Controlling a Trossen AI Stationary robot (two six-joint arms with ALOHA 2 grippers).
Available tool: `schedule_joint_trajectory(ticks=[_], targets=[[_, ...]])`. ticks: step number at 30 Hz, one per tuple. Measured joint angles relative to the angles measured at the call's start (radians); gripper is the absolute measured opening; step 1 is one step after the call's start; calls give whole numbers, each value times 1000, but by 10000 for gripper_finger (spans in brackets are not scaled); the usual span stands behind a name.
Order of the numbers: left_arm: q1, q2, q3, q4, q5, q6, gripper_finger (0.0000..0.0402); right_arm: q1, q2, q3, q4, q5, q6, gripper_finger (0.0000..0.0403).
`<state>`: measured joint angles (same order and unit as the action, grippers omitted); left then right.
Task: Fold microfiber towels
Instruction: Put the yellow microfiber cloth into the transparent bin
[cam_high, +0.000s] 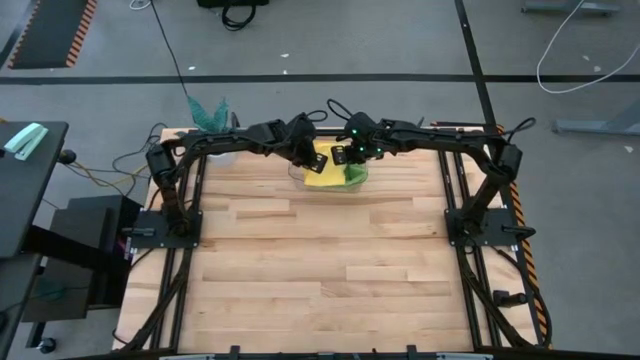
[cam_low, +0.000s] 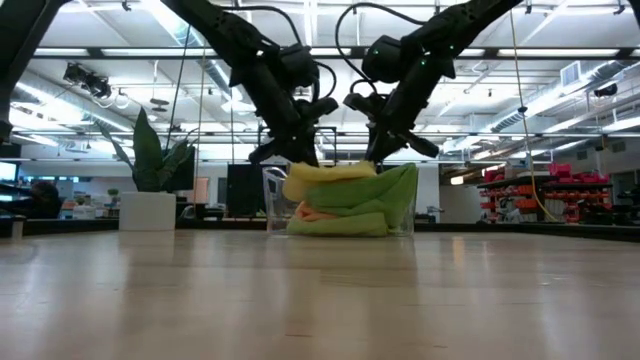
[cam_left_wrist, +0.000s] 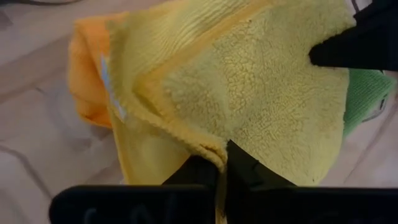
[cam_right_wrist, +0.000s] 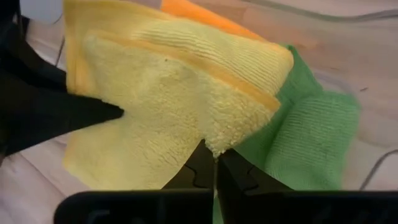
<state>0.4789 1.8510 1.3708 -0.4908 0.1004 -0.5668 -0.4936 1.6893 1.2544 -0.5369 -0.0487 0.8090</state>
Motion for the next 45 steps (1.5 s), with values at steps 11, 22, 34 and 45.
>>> schedule_joint_trajectory(ticks=[11, 22, 34, 45], targets=[[2, 17, 0, 19, 19, 38, 20, -14, -1, -15, 5, 11, -40, 28], [21, 4, -2, 18, 18, 82, 105, -56, -8, -16, -61, 21, -73, 118], [75, -58, -2, 30, 27, 92, 163, -48, -12, -3, -11, 8, -80, 153], [133, -192, -2, -91, 29, 129, 160, -35, -47, -2, 99, -62, -79, 150]])
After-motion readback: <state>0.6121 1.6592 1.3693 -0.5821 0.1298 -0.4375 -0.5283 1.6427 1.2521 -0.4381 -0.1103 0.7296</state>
